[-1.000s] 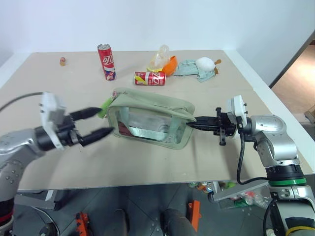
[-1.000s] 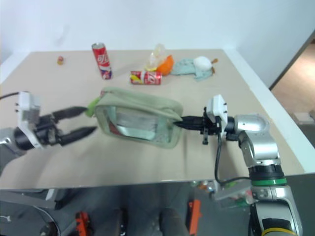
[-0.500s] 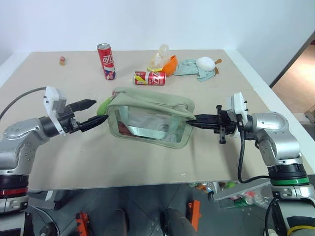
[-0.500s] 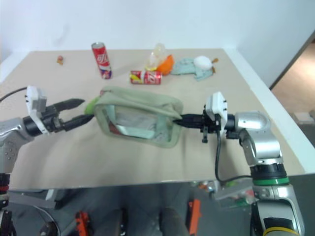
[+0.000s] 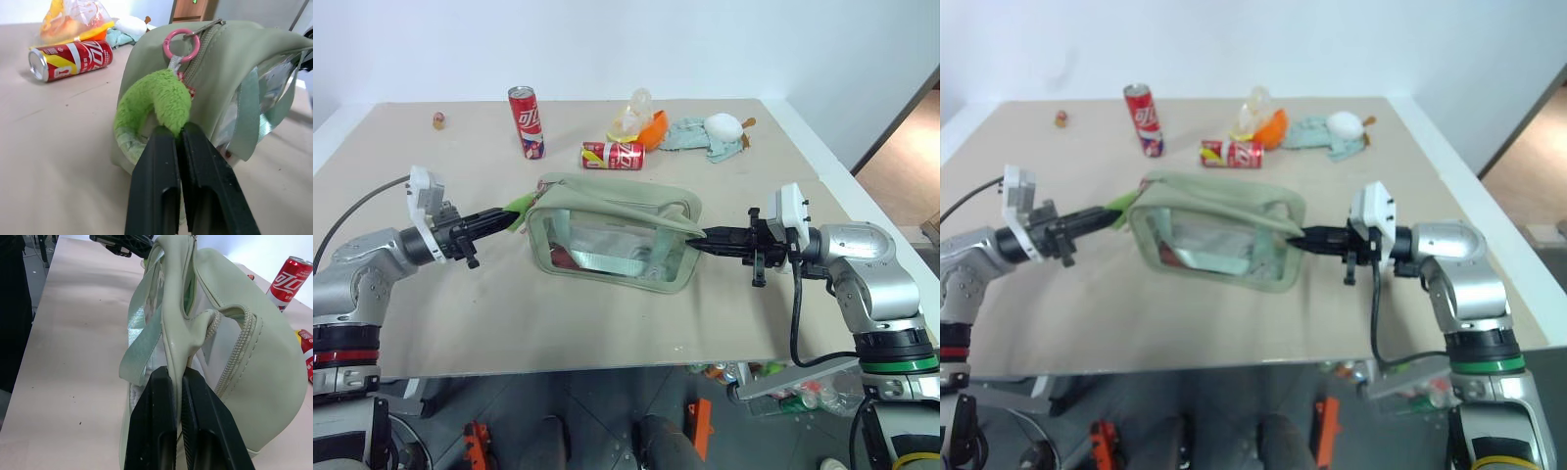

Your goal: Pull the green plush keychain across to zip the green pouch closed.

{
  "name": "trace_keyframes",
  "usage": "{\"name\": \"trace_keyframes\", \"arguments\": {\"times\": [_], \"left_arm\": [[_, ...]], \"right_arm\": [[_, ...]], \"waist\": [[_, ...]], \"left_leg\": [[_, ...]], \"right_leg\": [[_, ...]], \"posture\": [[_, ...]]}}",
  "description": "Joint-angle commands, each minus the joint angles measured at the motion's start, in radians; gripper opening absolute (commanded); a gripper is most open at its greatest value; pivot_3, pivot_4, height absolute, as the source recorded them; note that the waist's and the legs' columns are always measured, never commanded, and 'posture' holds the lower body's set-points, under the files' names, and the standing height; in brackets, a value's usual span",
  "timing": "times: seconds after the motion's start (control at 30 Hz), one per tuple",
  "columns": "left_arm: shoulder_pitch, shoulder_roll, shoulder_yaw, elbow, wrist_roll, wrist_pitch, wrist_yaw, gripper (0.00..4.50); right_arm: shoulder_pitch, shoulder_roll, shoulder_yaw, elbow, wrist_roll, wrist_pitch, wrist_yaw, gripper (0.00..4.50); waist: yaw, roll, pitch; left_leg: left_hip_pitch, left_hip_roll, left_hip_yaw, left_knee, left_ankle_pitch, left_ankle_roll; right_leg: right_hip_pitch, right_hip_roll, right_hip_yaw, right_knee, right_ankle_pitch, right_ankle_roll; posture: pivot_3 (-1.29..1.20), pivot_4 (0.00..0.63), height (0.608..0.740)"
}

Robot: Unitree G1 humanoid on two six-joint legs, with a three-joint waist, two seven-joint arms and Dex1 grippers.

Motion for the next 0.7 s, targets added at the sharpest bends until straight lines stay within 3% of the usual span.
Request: {"name": "trace_keyframes", "arguments": {"times": [0.03, 0.33, 0.7], "left_arm": [[-0.035, 0.010, 0.040, -0.020, -0.006, -0.021, 0.003, 0.05], [-0.222, -0.011, 0.043, -0.209, -0.068, 0.008, 0.076, 0.05], [-0.327, -0.162, -0.212, -0.274, 0.042, -0.051, 0.014, 0.05]], "right_arm": [[0.002, -0.025, -0.032, -0.031, 0.008, -0.007, 0.001, 0.00], [0.002, -0.032, -0.032, -0.012, 0.006, -0.018, 0.009, 0.00], [-0.024, -0.018, -0.013, 0.030, -0.012, -0.045, 0.018, 0.00]], "waist": [[0.000, 0.000, 0.000], [0.001, 0.000, 0.000], [0.000, 0.000, 0.000]], "left_leg": [[0.000, 0.000, 0.000, 0.000, 0.000, 0.000], [-0.001, 0.000, -0.001, 0.001, 0.000, 0.000], [-0.001, -0.001, -0.002, 0.002, 0.000, 0.000]], "right_leg": [[0.000, 0.000, 0.000, 0.000, 0.000, 0.000], [0.000, 0.000, -0.001, 0.000, 0.000, 0.001], [0.001, 0.000, 0.000, 0.000, 0.001, 0.001]], "posture": [[0.00, 0.150, 0.740], [0.00, 0.150, 0.740], [0.00, 0.150, 0.740]]}}
